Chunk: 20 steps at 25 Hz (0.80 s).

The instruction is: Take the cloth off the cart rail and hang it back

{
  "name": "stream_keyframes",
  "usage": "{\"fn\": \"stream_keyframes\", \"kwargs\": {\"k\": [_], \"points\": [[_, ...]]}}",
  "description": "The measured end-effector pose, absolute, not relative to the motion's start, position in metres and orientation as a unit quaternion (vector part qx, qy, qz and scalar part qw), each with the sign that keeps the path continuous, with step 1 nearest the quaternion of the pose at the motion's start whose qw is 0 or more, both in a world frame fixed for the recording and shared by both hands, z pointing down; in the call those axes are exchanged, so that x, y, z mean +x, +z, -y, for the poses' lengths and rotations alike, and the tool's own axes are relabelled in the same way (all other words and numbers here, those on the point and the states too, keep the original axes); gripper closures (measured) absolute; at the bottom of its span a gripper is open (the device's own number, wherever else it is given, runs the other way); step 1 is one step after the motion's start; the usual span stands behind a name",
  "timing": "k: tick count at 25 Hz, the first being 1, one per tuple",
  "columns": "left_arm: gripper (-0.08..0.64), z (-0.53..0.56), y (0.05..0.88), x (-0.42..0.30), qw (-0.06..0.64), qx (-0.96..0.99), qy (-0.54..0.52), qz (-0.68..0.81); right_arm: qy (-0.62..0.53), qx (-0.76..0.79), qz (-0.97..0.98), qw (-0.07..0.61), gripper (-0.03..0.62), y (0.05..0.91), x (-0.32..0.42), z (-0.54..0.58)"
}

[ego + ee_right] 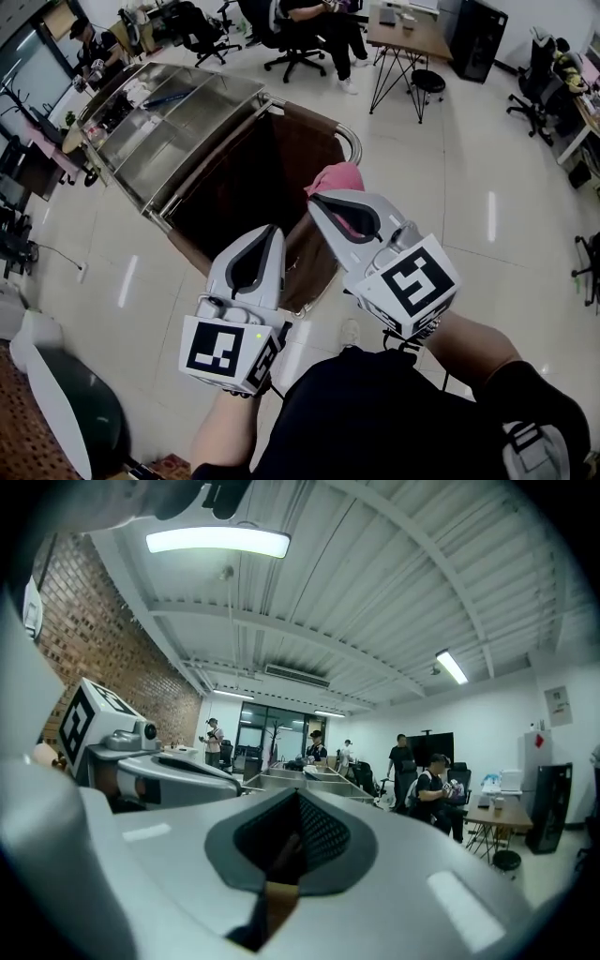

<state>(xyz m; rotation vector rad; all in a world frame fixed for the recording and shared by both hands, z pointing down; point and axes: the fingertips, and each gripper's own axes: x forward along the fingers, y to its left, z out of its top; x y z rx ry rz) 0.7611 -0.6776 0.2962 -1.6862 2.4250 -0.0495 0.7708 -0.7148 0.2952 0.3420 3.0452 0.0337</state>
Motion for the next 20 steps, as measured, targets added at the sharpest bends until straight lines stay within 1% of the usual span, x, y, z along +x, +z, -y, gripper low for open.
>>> {"fn": "stream_keyframes", "kwargs": {"k": [9, 13, 16, 17, 20], "points": [[0.558, 0.625, 0.284, 0.833, 0.106, -0.593, -0.023, -0.798, 0.011, 0.081, -0.995, 0.051, 0.592, 0.284, 0.851, 0.649], [0.558, 0.605, 0.278, 0.864, 0.108, -0.602, -0.028, -0.791, 0.069, 0.081, -0.989, 0.105, 0.592, 0.271, 0.882, 0.623], [0.558, 0.594, 0.275, 0.885, 0.112, -0.609, -0.034, -0.785, 0.017, 0.064, -0.996, 0.064, 0.592, 0.273, 0.906, 0.606], [0.558, 0.591, 0.274, 0.891, 0.113, -0.611, -0.036, -0.782, 0.012, 0.061, -0.996, 0.06, 0.592, 0.271, 0.912, 0.601], [0.558, 0.581, 0.267, 0.909, 0.111, -0.617, -0.036, -0.779, 0.035, 0.059, -0.994, 0.08, 0.592, 0.257, 0.929, 0.588]]}}
